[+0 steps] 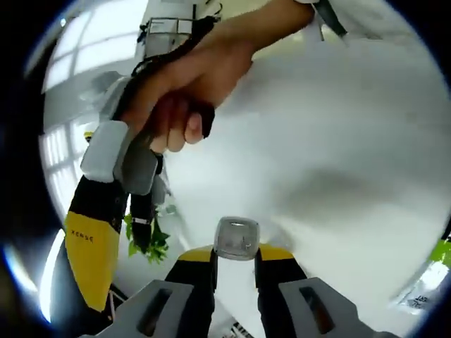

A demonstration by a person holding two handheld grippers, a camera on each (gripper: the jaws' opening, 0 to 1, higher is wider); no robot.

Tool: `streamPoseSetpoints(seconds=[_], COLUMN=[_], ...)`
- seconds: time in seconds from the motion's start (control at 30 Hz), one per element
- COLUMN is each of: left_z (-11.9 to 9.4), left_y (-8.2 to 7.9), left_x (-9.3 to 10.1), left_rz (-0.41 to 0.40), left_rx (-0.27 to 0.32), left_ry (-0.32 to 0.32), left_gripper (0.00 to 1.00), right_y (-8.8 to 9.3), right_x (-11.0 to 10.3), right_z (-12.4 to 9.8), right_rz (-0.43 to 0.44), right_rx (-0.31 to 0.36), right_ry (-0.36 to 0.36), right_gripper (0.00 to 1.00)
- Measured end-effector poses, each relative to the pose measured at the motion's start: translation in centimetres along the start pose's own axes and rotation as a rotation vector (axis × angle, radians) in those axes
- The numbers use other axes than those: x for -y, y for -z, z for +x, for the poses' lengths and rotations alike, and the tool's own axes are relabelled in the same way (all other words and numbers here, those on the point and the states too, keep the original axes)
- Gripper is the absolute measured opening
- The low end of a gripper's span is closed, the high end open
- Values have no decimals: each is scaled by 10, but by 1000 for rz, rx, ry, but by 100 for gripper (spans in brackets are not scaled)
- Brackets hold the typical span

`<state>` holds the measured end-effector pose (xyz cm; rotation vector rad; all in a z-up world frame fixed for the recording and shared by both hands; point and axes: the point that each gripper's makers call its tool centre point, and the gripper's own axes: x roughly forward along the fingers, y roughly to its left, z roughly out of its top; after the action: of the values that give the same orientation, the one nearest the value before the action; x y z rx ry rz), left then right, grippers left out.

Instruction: Arrange the skincare products in the storage area until every visible bottle or jar stands upright without overlapping.

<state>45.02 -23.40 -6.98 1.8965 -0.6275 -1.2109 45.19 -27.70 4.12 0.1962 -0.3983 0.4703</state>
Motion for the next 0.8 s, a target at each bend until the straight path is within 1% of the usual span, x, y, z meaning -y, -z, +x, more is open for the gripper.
streamPoseSetpoints(seconds=[0.07,0.1,0.17,0.23,0.33,0.37,0.4,0.47,0.5,0.57,0.67,0.7,0.73,0.77,0.8], left_z=[6,8,11,14,21,23,25,28,29,29,30,28,28,28,28], left_y=[2,3,3,3,4,7,11,8,7,5,1,-1,-2,-4,-4], left_x=[0,-2,-4,-5,-6,-8,-10,-9,-8,-7,-6,-7,-6,-4,-3], left_rz=[20,13,1,13,28,33,17,47,87,127,147,158,208,272,303], left_rx=[-17,-25,-23,-28,-50,-70,-111,-108,-122,-129,-136,-150,-169,-175,-188], left_ry=[14,16,19,21,22,12,-7,-1,5,17,14,-2,-2,7,11], left_gripper=[20,20,20,20,20,20,20,20,20,20,20,20,20,20,20], right_y=[-4,-6,-6,-6,-5,-4,-3,-1,-1,-1,-1,0,0,1,1], right_x=[6,9,16,23,31,32,33,31,28,26,27,27,26,27,27], right_z=[-5,-9,-13,-16,-18,-17,-16,-16,-15,-15,-16,-16,-16,-15,-14], right_rz=[32,37,45,61,80,85,93,112,108,96,114,126,137,144,147], right_rx=[25,36,41,47,54,56,53,49,51,50,54,55,56,57,54], right_ry=[8,17,35,51,68,71,70,68,62,57,57,56,53,51,51], right_gripper=[87,87,87,89,89,90,90,91,91,90,91,91,91,91,91])
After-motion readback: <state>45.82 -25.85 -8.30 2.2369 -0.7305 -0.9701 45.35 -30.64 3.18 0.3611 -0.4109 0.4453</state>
